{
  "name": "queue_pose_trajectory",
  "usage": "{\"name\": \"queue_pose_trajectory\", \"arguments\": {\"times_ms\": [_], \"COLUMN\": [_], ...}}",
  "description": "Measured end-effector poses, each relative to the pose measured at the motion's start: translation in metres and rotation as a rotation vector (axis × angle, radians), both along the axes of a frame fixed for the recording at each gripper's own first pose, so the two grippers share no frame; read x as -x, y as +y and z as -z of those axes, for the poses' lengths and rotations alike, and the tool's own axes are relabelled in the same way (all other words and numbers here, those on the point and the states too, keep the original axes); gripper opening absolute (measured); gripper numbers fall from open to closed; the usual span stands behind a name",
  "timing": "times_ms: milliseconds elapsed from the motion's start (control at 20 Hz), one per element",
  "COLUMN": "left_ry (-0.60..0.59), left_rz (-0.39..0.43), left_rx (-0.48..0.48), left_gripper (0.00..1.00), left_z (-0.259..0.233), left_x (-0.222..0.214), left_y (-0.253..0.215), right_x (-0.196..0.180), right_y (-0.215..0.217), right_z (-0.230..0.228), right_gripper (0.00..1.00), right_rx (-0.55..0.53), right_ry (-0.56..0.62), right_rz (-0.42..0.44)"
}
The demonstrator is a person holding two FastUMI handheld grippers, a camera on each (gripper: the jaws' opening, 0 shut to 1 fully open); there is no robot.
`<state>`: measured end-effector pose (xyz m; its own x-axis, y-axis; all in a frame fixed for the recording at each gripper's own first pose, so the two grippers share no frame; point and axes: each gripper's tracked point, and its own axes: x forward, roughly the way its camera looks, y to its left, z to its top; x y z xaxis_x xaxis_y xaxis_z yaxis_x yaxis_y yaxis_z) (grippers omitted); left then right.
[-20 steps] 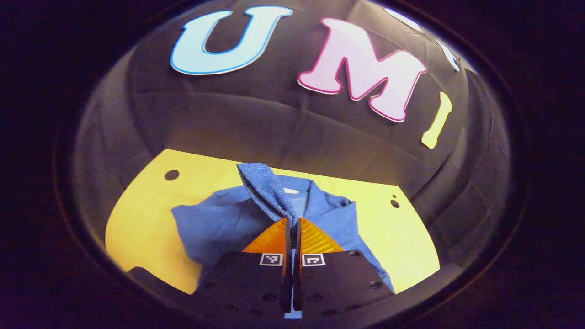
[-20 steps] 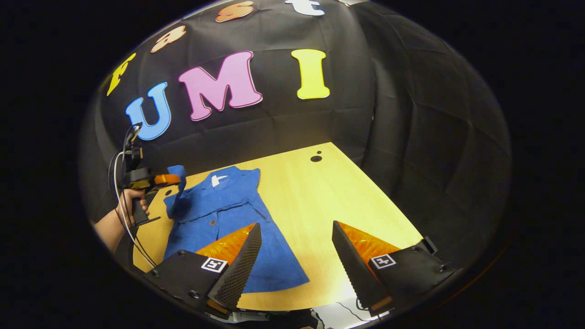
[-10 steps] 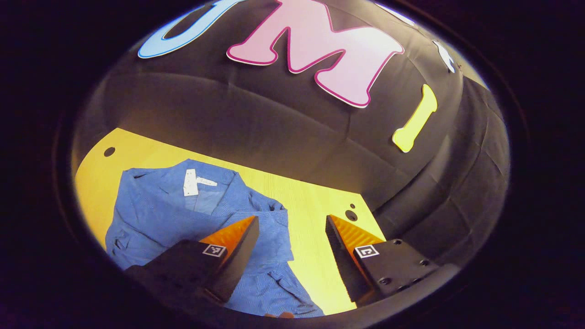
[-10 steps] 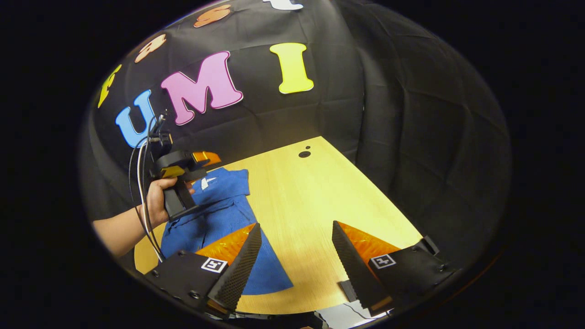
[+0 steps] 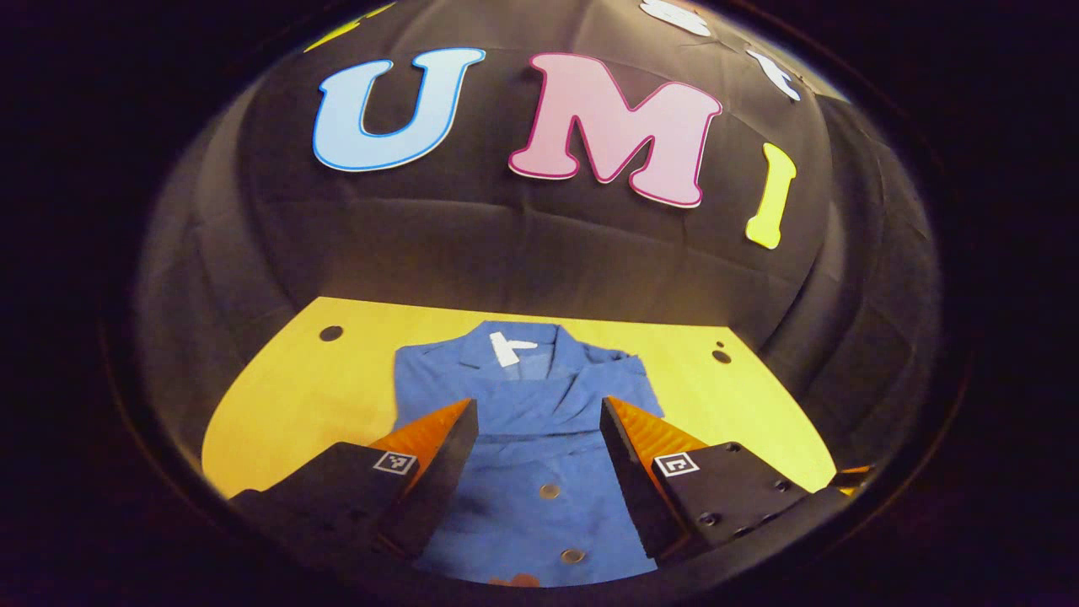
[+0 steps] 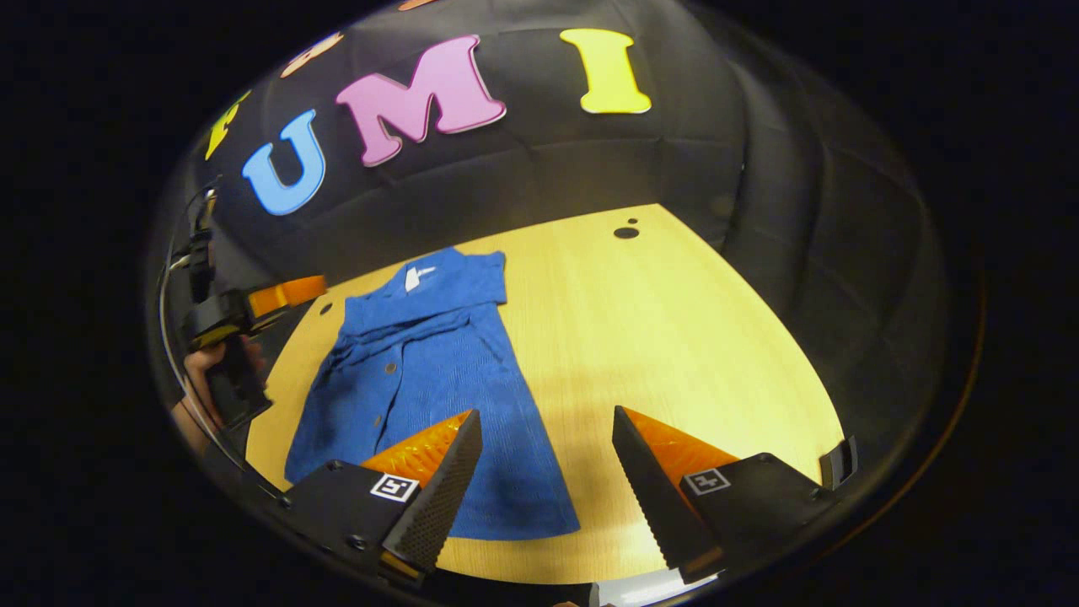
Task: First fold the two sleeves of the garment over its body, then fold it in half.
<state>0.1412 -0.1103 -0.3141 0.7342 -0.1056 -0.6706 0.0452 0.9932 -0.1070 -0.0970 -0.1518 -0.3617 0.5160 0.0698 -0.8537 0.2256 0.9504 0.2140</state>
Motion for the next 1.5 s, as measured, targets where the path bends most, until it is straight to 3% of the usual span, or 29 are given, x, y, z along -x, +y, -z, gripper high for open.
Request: {"name": "queue_pose_trajectory", "arguments": {"times_ms": [250,400,450,500,700,800,950,1000,1050,1100,1150,1250,1300,1350,1400,1450,1500], "left_ry": [0.23,0.341,0.377,0.407,0.519,0.564,0.514,0.523,0.521,0.519,0.517,0.5,0.496,0.49,0.487,0.486,0.482], "left_rz": [-0.029,-0.096,-0.112,-0.123,-0.154,-0.16,-0.153,-0.146,-0.139,-0.136,-0.128,-0.093,-0.084,-0.083,-0.086,-0.103,-0.105], "left_rx": [-0.13,-0.141,-0.158,-0.173,-0.14,-0.124,-0.085,-0.085,-0.086,-0.084,-0.084,-0.082,-0.078,-0.073,-0.065,-0.074,-0.07], "left_gripper": [0.85,0.85,0.89,0.85,0.85,0.86,0.83,0.82,0.82,0.83,0.83,0.83,0.71,0.62,0.42,0.23,0.08], "left_z": [0.045,0.069,0.077,0.086,0.114,0.124,0.124,0.123,0.124,0.124,0.124,0.124,0.124,0.126,0.126,0.124,0.125], "left_x": [0.139,0.195,0.211,0.224,0.254,0.268,0.263,0.264,0.265,0.266,0.266,0.266,0.265,0.267,0.266,0.266,0.263], "left_y": [0.068,0.092,0.101,0.108,0.108,0.105,0.102,0.103,0.105,0.105,0.104,0.1,0.097,0.096,0.092,0.09,0.083], "right_x": [0.029,0.042,0.049,0.053,0.077,0.076,0.082,0.081,0.085,0.084,0.084,0.081,0.08,0.077,0.076,0.074,0.077], "right_y": [0.02,0.028,0.029,0.03,0.033,0.032,0.033,0.033,0.037,0.04,0.04,0.043,0.048,0.053,0.053,0.057,0.063], "right_z": [0.049,0.071,0.075,0.08,0.094,0.094,0.095,0.096,0.095,0.095,0.096,0.097,0.097,0.1,0.1,0.099,0.097], "right_gripper": [0.99,0.99,0.99,0.99,0.99,0.98,0.98,0.89,0.98,0.87,0.93,0.64,0.51,0.3,0.09,0.12,0.08], "right_rx": [-0.022,-0.019,-0.012,-0.002,-0.002,0.015,0.07,0.097,0.098,0.098,0.095,0.081,0.061,0.033,0.028,0.002,-0.049], "right_ry": [0.153,0.221,0.252,0.275,0.361,0.347,0.357,0.356,0.358,0.353,0.356,0.352,0.352,0.356,0.353,0.342,0.346], "right_rz": [-0.083,-0.112,-0.125,-0.131,-0.138,-0.152,-0.213,-0.241,-0.259,-0.262,-0.258,-0.237,-0.231,-0.216,-0.201,-0.212,-0.223]}}
